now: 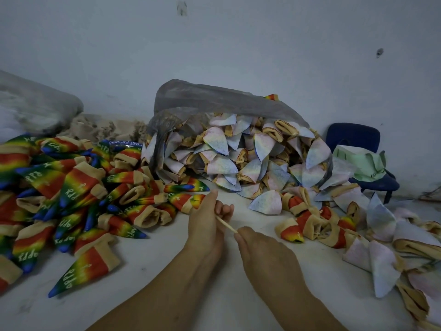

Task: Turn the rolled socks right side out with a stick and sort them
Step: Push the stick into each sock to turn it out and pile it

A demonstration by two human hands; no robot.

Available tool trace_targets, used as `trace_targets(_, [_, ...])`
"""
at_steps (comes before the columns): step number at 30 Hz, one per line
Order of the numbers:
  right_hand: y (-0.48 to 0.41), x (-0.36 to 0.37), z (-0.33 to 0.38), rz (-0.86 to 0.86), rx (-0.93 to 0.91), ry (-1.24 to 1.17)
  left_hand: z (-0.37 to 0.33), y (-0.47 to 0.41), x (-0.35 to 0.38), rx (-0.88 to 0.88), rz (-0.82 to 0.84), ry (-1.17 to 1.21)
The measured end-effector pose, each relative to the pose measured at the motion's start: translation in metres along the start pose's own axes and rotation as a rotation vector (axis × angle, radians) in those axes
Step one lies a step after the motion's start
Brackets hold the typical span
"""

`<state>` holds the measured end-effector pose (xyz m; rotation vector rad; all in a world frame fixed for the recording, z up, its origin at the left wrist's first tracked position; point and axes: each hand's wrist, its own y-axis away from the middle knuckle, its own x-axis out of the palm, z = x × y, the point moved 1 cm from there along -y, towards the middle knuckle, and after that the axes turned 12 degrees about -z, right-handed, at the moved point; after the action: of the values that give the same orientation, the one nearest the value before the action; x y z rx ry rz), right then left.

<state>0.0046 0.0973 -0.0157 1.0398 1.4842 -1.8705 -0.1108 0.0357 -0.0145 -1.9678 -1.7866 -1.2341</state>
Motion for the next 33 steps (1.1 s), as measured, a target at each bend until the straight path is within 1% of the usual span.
trace_targets(2, [0.002, 0.002, 0.005, 0.022, 0.033, -0.013, 0.001, 0.001, 0.002, -0.026, 0.008, 0.022])
trace_targets(5, [0.004, 0.002, 0.003, -0.031, 0.041, -0.099, 0.001, 0.006, 0.007, -0.035, 0.095, 0.013])
trace_targets(6, [0.002, 0.0, -0.001, -0.041, 0.035, -0.166, 0.0, 0.008, 0.008, -0.038, 0.144, 0.001])
trace_targets(8, [-0.003, -0.004, -0.01, -0.004, 0.024, -0.361, 0.0, 0.013, 0.007, -0.05, 0.259, -0.049])
trace_targets(11, [-0.008, -0.008, -0.023, 0.073, 0.107, -0.662, 0.001, 0.02, 0.003, -0.043, 0.407, -0.184])
trace_targets(14, [-0.007, -0.009, -0.023, 0.105, 0.178, -0.751, 0.003, 0.021, 0.002, 0.012, 0.425, -0.27])
trace_targets(16, [-0.006, -0.01, -0.018, 0.104, 0.201, -0.737, 0.004, 0.019, 0.001, 0.065, 0.375, -0.309])
trace_targets(19, [-0.006, -0.006, -0.011, 0.126, 0.188, -0.598, 0.002, 0.011, -0.004, 0.12, 0.223, -0.354])
trace_targets(21, [-0.008, -0.005, -0.015, 0.096, 0.095, -0.404, 0.001, 0.006, -0.006, 0.13, 0.166, -0.31])
trace_targets(23, [-0.009, -0.008, -0.026, 0.01, -0.019, -0.21, 0.001, 0.005, -0.008, 0.11, 0.149, -0.23])
trace_targets(26, [-0.01, -0.015, -0.043, -0.046, -0.12, -0.158, 0.0, 0.005, -0.008, -0.006, 0.199, -0.107])
trace_targets(29, [-0.01, -0.017, -0.046, -0.056, -0.149, -0.183, -0.002, 0.014, -0.008, -0.148, 0.341, -0.034])
trace_targets(31, [-0.009, -0.015, -0.038, -0.042, -0.105, -0.259, -0.001, 0.019, -0.008, -0.14, 0.414, -0.044])
trace_targets(33, [-0.006, -0.013, -0.028, -0.012, -0.025, -0.346, 0.001, 0.023, -0.006, -0.083, 0.437, -0.104])
